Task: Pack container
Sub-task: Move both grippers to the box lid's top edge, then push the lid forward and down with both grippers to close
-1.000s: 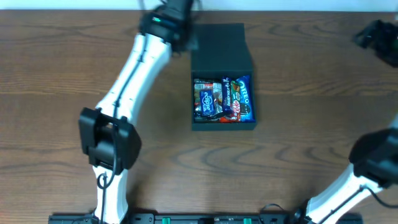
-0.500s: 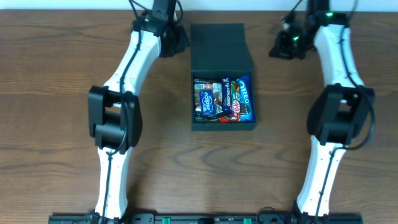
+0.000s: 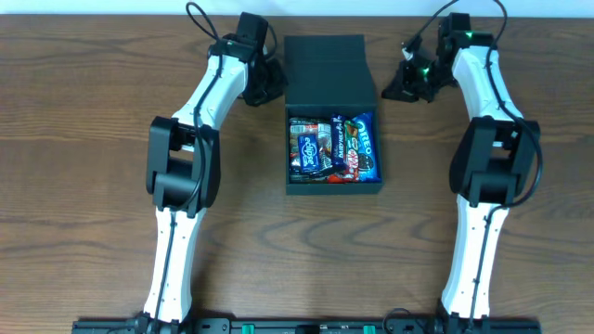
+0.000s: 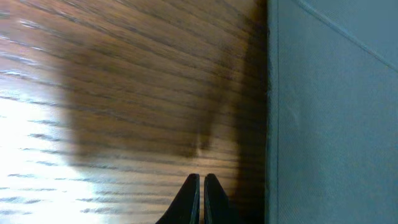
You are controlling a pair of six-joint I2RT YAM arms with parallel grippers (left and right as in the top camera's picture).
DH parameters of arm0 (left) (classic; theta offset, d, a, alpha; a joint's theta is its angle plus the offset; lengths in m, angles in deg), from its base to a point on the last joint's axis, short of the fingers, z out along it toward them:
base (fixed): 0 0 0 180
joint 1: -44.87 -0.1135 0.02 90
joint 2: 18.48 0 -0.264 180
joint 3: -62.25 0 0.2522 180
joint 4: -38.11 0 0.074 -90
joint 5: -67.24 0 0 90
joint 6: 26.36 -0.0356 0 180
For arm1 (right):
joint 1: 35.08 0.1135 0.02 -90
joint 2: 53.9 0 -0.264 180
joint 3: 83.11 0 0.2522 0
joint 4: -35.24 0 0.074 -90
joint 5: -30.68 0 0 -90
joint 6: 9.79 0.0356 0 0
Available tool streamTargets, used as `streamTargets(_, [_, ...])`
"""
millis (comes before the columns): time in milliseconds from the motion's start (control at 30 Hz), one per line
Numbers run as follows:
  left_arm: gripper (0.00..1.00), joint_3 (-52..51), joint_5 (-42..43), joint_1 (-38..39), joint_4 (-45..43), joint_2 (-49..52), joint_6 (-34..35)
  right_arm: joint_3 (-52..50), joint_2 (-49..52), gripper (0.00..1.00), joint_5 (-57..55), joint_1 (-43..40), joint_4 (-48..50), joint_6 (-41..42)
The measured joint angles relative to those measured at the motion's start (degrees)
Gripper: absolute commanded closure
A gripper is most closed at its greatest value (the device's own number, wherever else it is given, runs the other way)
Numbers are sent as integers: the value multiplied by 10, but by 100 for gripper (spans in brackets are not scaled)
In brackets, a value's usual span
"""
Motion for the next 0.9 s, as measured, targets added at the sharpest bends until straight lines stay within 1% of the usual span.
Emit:
streamTargets(233, [94,0,22,0,-14,1,7,-1,26,98,60,13,16,0])
streamTargets(367, [94,0,42,-3,-25,1,11,-1,26,98,69,23,17,-1])
streamTargets(533, [94,0,60,-9,-35,3,12,-1,26,98,95,23,18,-21])
streamTargets(733, [94,0,121,-23,-84,5,-10,-1,27,98,156,13,15,-56])
streamTargets(900, [94,0,175,-30,-108,6,-29,-1,27,98,212,0,9,-87])
